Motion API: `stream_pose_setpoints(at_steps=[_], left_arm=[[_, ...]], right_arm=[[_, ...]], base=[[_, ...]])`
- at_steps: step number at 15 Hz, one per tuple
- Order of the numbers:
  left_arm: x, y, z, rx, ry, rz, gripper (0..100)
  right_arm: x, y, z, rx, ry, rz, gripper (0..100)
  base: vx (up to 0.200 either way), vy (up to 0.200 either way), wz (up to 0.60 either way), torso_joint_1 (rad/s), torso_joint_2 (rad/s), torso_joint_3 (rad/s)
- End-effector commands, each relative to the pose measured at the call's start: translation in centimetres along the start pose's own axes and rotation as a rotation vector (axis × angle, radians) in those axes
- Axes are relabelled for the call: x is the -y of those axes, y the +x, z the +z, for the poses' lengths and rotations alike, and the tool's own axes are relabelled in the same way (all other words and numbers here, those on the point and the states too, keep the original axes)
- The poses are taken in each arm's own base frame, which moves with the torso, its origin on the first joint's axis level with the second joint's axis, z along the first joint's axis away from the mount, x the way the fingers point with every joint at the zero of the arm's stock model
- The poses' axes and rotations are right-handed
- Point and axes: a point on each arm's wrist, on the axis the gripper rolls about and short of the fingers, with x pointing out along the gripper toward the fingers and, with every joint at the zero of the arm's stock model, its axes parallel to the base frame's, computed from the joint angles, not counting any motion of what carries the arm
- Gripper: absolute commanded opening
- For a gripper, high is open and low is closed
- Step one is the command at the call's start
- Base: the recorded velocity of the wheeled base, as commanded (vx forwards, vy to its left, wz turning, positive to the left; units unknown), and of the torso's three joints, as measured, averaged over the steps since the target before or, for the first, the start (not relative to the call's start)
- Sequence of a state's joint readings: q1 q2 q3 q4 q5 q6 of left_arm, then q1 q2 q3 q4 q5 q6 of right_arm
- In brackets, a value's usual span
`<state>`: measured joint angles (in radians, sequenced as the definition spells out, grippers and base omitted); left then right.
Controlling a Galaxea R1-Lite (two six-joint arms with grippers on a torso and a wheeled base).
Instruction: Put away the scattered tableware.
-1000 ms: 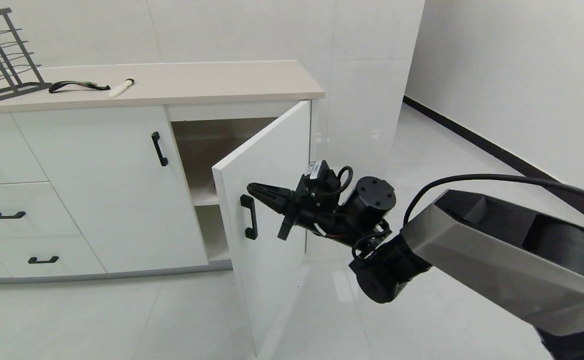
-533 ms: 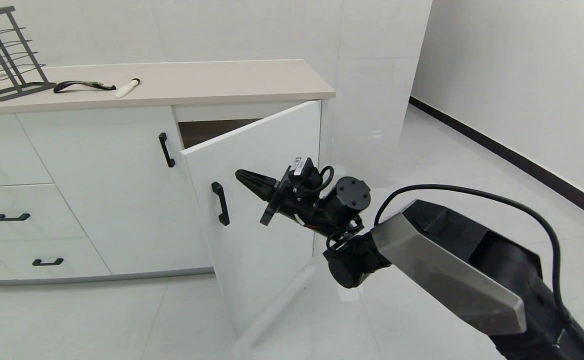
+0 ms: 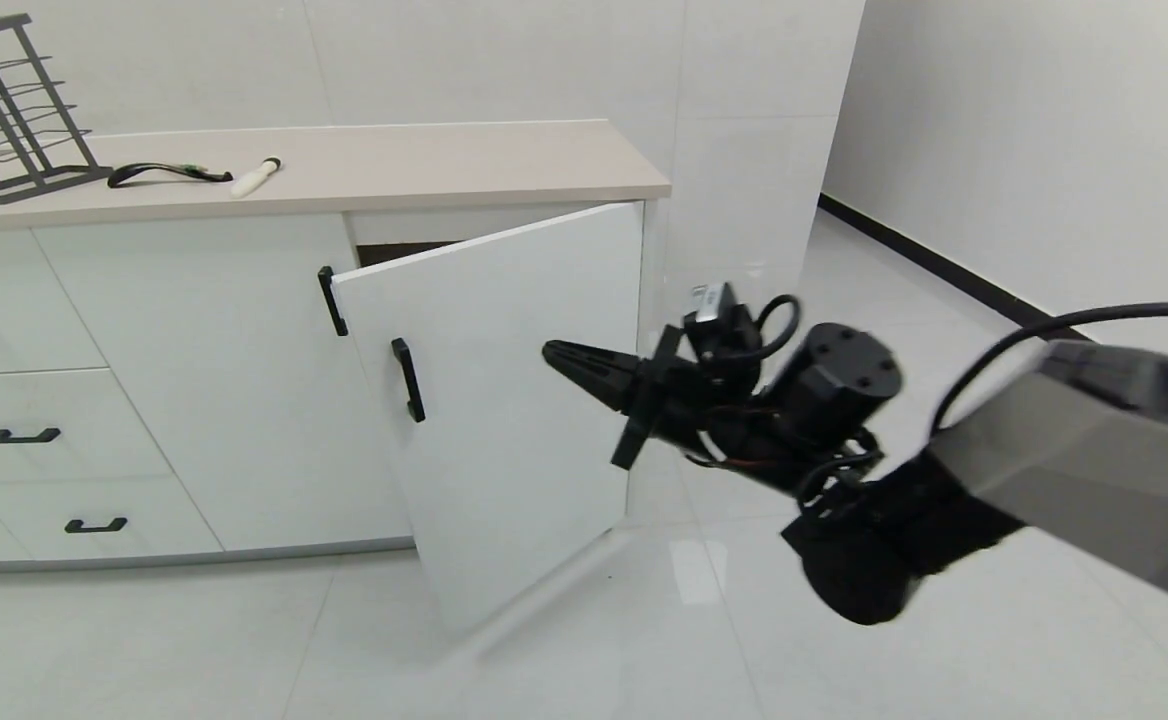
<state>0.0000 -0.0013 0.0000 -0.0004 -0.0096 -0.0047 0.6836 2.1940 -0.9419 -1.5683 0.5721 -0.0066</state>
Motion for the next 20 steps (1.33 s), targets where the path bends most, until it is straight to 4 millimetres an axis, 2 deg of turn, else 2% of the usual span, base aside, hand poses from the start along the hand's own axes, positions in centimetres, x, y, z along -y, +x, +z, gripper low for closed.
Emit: stream_pose_setpoints(at_steps=[1,3,5,6,7,8,9,10,12,13,15,17,20], left_arm=[[0.0,0.0,0.0,-0.002,0.000,0.000,100],[0.0,0.0,0.0,-0.002,0.002,0.000,100],[0.0,0.0,0.0,-0.002,0.002,0.000,100],[0.0,0.0,0.0,-0.002,0.002,0.000,100],[0.0,0.0,0.0,-0.002,0.002,0.000,100],[0.0,0.0,0.0,0.000,0.000,0.002,100],[0.0,0.0,0.0,-0.002,-0.001,0.002,100],[0.0,0.0,0.0,0.000,-0.001,0.002,100],[0.0,0.0,0.0,-0.002,0.000,0.000,100],[0.0,0.0,0.0,-0.002,0.002,0.000,100],[0.0,0.0,0.0,-0.002,0.002,0.000,100],[0.0,0.0,0.0,0.000,-0.001,0.005,100],[0.0,0.0,0.0,0.000,0.003,0.005,100]], right_arm=[[-6.5,-14.5,14.5,0.102,-0.115,-0.116,0],[-8.6,-22.0,17.1,0.111,-0.248,-0.351,0],[-11.0,-25.7,18.0,0.118,-0.348,-0.508,0],[-14.1,-27.6,18.3,0.154,-0.423,-0.557,0],[-15.3,-28.2,18.3,0.160,-0.457,-0.571,0],[-17.7,-29.2,18.5,0.179,-0.498,-0.589,0],[-18.8,-29.6,18.1,0.177,-0.496,-0.594,0],[-20.8,-30.6,17.2,0.167,-0.486,-0.598,0],[-22.6,-31.6,15.4,0.136,-0.451,-0.603,0],[-23.6,-32.4,13.1,0.059,-0.372,-0.637,0],[-22.7,-32.9,10.9,-0.072,-0.184,-0.839,0],[-22.5,-34.0,7.9,-0.312,0.043,-1.094,0],[-22.5,-34.0,8.2,-0.312,0.022,-1.113,0]], base=[[0.000,0.000,0.00,0.000,0.00,0.000],[0.000,0.000,0.00,0.000,0.00,0.000],[0.000,0.000,0.00,0.000,0.00,0.000],[0.000,0.000,0.00,0.000,0.00,0.000],[0.000,0.000,0.00,0.000,0.00,0.000],[0.000,0.000,0.00,0.000,0.00,0.000],[0.000,0.000,0.00,0.000,0.00,0.000],[0.000,0.000,0.00,0.000,0.00,0.000],[0.000,0.000,0.00,0.000,0.00,0.000],[0.000,0.000,0.00,0.000,0.00,0.000],[0.000,0.000,0.00,0.000,0.00,0.000],[0.000,0.000,0.00,0.000,0.00,0.000],[0.067,0.067,0.00,-0.001,0.00,0.001]])
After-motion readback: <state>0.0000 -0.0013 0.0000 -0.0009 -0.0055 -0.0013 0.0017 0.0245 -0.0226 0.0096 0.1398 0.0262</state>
